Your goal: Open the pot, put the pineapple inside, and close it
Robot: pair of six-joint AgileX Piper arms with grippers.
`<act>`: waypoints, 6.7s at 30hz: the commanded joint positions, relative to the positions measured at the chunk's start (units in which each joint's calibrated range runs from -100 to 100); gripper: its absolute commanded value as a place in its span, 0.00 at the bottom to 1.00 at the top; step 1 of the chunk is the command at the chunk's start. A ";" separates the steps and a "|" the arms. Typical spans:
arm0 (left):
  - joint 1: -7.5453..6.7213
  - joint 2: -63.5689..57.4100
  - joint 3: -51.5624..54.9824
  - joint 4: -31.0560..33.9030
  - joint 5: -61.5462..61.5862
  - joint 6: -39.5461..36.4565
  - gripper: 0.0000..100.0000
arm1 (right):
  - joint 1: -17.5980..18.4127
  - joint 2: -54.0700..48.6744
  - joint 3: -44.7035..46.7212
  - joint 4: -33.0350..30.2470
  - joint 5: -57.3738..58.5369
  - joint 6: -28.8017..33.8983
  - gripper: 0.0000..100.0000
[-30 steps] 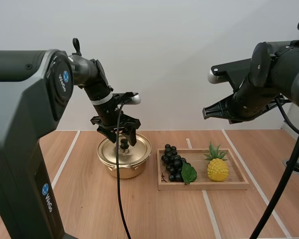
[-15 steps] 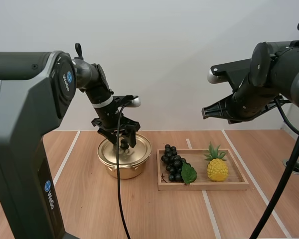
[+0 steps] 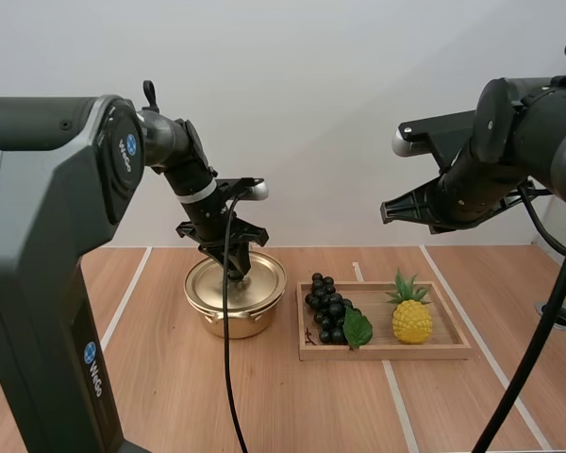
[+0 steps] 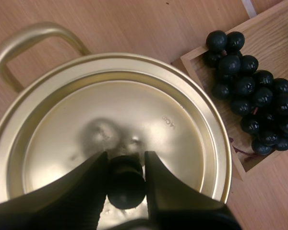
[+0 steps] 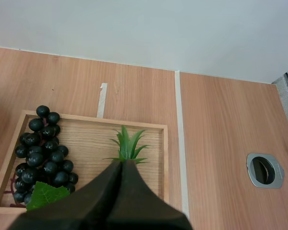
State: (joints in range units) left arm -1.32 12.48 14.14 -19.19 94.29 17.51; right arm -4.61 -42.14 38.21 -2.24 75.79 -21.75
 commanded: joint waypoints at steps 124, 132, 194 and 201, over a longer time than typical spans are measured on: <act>1.44 -50.90 -25.76 5.75 -22.77 -0.18 0.00 | 6.40 20.96 -24.07 6.63 -0.87 -8.11 0.00; 2.79 -48.73 -37.12 5.87 -17.26 -0.18 0.00 | 15.11 25.77 -24.07 6.53 -1.21 -8.84 0.00; 2.79 -48.05 -40.22 14.24 -4.23 0.16 0.00 | 25.07 60.79 -24.07 6.53 -12.29 -8.84 0.00; 2.79 -48.05 -40.22 14.24 -4.23 0.16 0.00 | 25.07 60.79 -24.07 6.53 -12.32 -8.84 0.00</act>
State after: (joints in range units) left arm 1.40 -35.41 -25.80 -5.09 91.23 17.63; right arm 20.53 18.46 14.33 4.64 63.57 -30.33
